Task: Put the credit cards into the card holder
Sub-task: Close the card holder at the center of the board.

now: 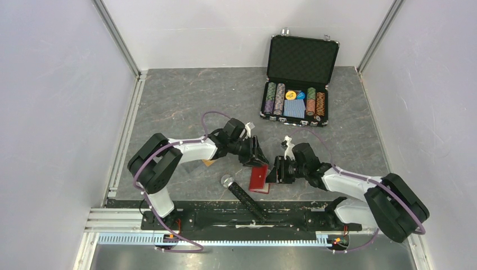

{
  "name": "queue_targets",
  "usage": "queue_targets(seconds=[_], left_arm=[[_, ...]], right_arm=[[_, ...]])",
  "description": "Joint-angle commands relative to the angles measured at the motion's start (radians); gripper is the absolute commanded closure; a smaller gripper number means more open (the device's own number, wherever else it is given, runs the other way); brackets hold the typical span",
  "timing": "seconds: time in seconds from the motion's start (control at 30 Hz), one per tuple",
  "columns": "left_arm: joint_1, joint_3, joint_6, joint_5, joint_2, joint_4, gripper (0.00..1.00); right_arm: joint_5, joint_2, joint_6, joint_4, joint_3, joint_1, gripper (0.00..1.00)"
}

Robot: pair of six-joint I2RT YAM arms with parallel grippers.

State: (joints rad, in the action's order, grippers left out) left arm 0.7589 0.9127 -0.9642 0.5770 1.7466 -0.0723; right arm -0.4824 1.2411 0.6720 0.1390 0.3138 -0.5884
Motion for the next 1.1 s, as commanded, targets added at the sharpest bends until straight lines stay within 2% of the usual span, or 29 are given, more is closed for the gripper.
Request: queue_targets(seconds=[0.0, 0.1, 0.3, 0.4, 0.6, 0.8, 1.07], left_arm=[[0.006, -0.037, -0.001, -0.015, -0.001, 0.026, 0.51], [0.013, -0.051, 0.002, -0.026, 0.001, 0.026, 0.55], [0.039, -0.05, 0.013, -0.06, 0.025, 0.048, 0.78], [0.056, -0.028, 0.042, -0.107, 0.04, 0.117, 0.83], [0.09, 0.024, 0.09, -0.25, 0.053, 0.258, 0.89], [0.104, 0.052, 0.091, -0.31, 0.048, 0.289, 0.88], [0.103, 0.035, 0.06, -0.246, -0.014, 0.203, 0.71]], right_arm=[[0.093, -0.094, -0.018, -0.181, 0.023, -0.01, 0.55], [0.109, -0.157, -0.029, -0.221, 0.04, -0.01, 0.54], [0.072, -0.168, -0.039, -0.227, 0.082, -0.01, 0.55], [0.071, -0.156, -0.051, -0.229, 0.111, -0.008, 0.56], [0.072, -0.13, -0.116, -0.281, 0.193, 0.004, 0.66], [0.064, -0.043, -0.176, -0.296, 0.245, 0.021, 0.72], [0.086, 0.134, -0.242, -0.265, 0.27, 0.034, 0.79]])
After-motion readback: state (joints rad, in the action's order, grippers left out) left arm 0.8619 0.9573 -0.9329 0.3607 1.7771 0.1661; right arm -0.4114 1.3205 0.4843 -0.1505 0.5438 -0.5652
